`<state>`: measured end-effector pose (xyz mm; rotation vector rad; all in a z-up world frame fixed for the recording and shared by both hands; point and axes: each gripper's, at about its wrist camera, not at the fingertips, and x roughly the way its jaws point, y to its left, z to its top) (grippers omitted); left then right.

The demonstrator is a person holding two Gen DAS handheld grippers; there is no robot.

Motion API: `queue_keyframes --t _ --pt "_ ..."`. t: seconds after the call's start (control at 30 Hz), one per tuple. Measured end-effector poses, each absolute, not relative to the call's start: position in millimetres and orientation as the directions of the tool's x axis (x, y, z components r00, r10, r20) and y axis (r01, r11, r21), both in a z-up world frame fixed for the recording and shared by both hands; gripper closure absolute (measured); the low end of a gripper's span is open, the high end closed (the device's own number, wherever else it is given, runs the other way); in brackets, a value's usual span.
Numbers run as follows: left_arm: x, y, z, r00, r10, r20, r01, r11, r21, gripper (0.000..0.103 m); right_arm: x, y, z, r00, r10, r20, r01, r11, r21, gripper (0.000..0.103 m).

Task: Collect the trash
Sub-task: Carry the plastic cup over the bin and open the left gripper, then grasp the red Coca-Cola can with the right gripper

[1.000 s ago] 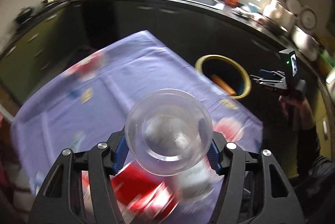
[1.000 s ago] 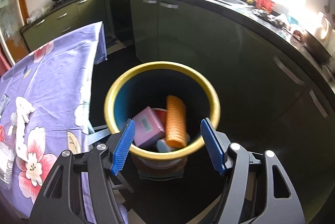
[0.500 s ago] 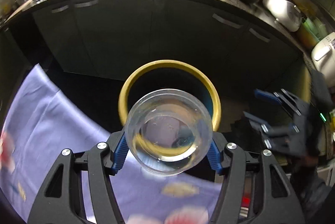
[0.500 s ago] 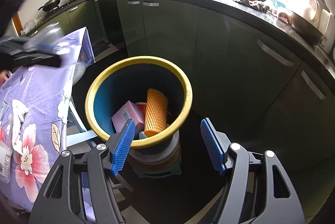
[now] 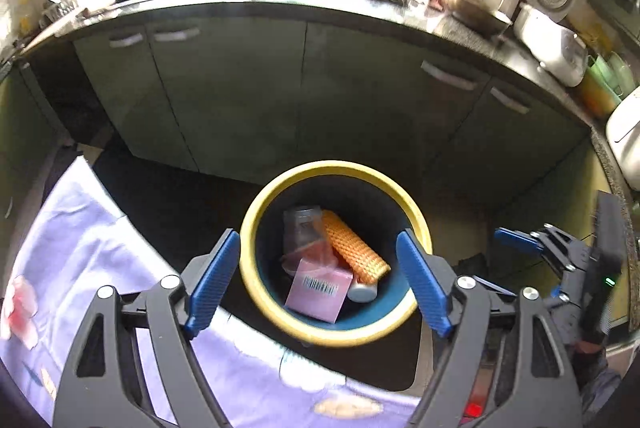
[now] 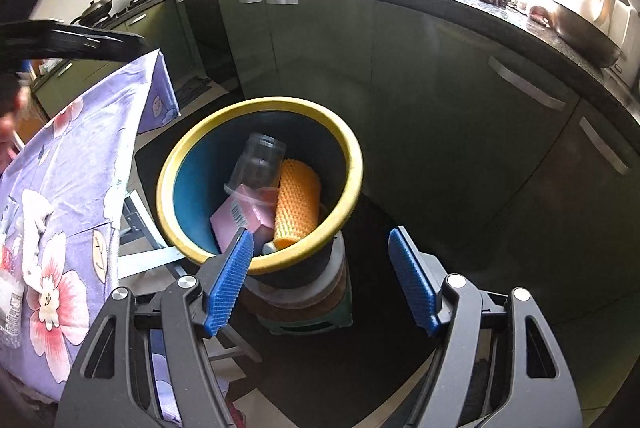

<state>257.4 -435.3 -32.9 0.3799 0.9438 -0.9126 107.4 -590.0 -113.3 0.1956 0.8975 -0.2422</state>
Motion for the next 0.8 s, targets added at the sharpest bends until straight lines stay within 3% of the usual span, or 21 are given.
queue_keyframes --t 0.4,0.8 --pt "177 -264 38 0.442 -0.505 -0.741 0.670 0.736 -0.102 0.017 115 -527 -95 0.630 -0.095 -0.771 0.186 0.982 0.031 0.032" --pt "117 -84 9 0.574 -0.369 -0.731 0.366 0.914 -0.174 0.015 141 -385 -70 0.633 0.057 -0.772 -0.137 0.990 -0.039 0.032"
